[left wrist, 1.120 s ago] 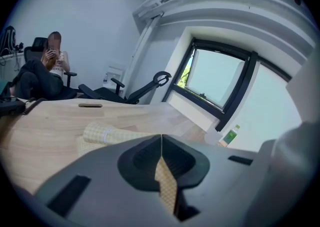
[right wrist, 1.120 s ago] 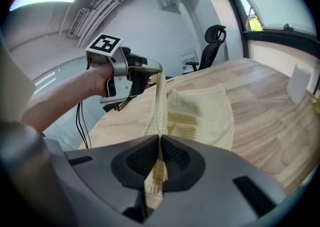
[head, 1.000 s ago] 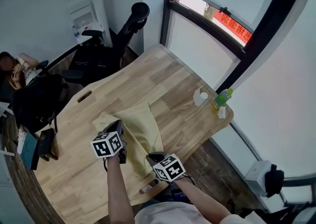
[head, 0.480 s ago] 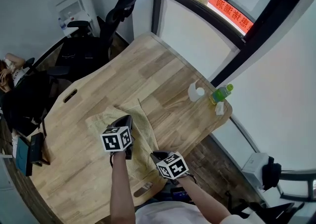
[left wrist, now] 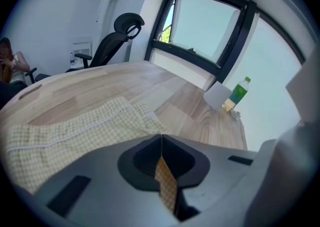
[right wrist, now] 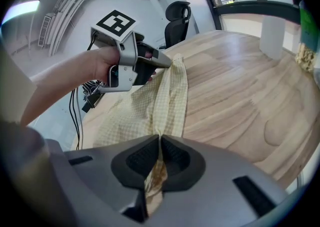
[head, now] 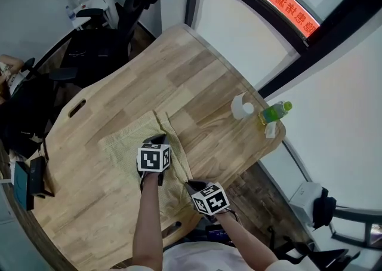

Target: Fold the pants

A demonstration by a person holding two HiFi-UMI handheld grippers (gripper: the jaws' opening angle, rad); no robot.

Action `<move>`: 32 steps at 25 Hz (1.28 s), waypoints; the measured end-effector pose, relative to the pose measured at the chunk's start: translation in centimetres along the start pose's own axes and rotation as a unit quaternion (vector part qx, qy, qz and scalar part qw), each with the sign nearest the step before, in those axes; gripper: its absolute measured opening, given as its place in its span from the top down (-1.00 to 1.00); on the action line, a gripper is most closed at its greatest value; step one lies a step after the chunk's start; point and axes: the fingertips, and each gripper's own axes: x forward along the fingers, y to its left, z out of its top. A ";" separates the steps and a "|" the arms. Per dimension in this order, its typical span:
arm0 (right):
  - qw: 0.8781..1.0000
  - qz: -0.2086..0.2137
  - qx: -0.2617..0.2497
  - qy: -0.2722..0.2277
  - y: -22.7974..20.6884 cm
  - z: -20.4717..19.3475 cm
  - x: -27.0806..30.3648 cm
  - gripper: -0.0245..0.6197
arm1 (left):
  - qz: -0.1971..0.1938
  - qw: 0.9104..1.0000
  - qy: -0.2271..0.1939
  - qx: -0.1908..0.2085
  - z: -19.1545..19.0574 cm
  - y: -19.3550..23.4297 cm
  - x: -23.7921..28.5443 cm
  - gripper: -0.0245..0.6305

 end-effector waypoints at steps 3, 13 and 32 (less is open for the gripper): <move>1.000 0.002 0.003 -0.001 0.0 0.0 0.0 0.88 | 0.004 1.000 0.006 -0.004 -0.6 0.1 0.7 0.89; 0.999 -0.008 0.018 -0.025 -0.5 0.0 -0.2 0.88 | -0.003 1.000 0.014 -0.017 -1.5 0.3 1.4 0.89; 0.997 -0.048 -0.012 -0.054 -0.7 0.5 -1.2 0.81 | -0.035 0.999 -0.011 -0.013 0.2 -0.7 0.1 0.39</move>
